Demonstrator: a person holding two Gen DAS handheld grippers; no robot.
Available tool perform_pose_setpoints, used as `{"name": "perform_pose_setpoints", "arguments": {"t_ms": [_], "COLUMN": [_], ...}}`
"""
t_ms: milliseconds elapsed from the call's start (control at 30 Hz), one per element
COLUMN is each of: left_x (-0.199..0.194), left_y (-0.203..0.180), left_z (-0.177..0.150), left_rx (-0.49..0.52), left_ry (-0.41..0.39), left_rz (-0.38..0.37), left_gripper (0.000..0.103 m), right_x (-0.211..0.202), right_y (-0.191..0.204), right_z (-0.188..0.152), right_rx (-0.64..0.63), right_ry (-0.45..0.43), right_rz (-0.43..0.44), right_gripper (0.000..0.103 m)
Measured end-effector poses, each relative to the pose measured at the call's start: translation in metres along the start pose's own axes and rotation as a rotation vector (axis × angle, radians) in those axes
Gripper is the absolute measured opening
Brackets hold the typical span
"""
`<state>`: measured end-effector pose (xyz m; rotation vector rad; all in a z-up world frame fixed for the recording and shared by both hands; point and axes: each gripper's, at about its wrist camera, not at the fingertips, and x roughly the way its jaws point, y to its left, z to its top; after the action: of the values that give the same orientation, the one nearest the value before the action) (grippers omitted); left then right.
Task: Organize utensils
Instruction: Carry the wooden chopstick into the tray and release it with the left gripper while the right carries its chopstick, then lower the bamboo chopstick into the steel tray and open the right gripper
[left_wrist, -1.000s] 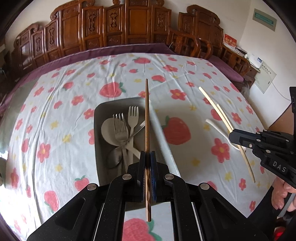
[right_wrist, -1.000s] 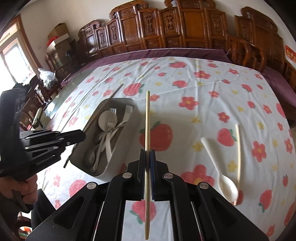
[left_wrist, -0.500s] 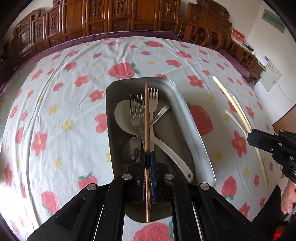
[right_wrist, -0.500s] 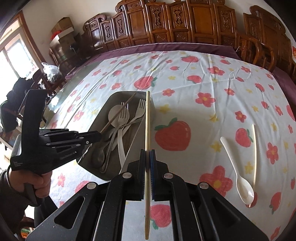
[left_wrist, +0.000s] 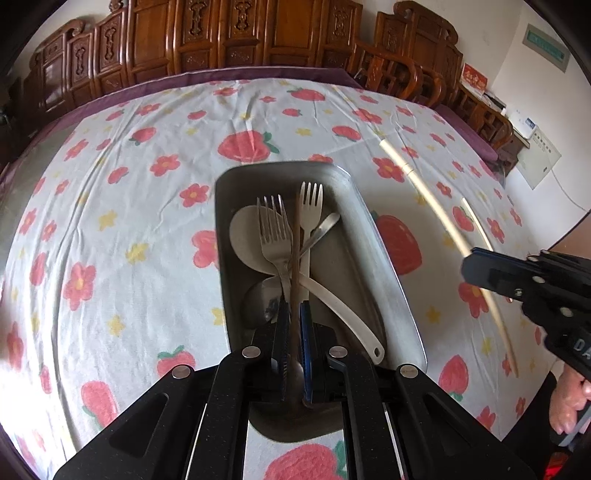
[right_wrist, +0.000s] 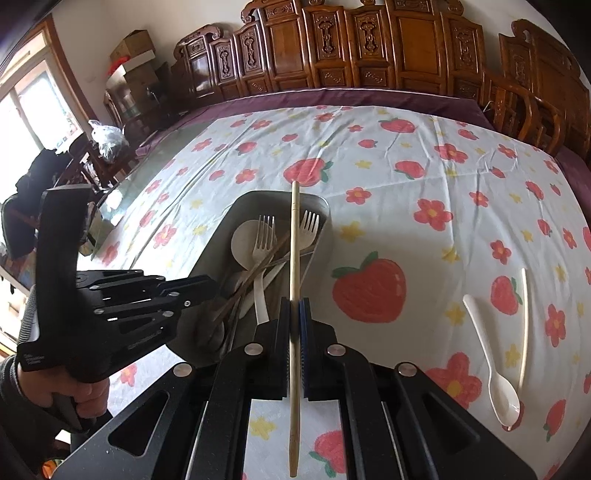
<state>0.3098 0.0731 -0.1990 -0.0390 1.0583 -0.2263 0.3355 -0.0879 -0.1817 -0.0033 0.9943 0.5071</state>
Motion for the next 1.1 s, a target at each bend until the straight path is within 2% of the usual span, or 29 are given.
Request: {"name": "perform_pose_setpoints", "arguments": {"t_ms": [300,600,767,1100], "left_x": [-0.024,-0.049,-0.057,-0.065], "left_y": [0.017,0.041,0.054,0.063], "left_z": [0.000,-0.010,-0.014,-0.018], "left_rx": [-0.017,-0.038,-0.056,-0.073], "left_ry": [-0.040,-0.069,-0.080,-0.096], "left_rz": [0.033,0.060,0.068,0.075], "left_gripper": [0.005,0.005,0.005,0.005], "right_x": [0.018,0.049,0.074,0.091], "right_y": [0.015,0.032,0.040,0.048], "right_z": [0.010,0.028,0.037,0.029], "right_rx": [-0.003,0.040,0.051,0.035], "right_ry": [0.011,0.014,0.034,0.066], "right_rz": [0.029,0.098,0.080,0.060], "right_gripper": [0.006,0.006,0.006,0.006]}}
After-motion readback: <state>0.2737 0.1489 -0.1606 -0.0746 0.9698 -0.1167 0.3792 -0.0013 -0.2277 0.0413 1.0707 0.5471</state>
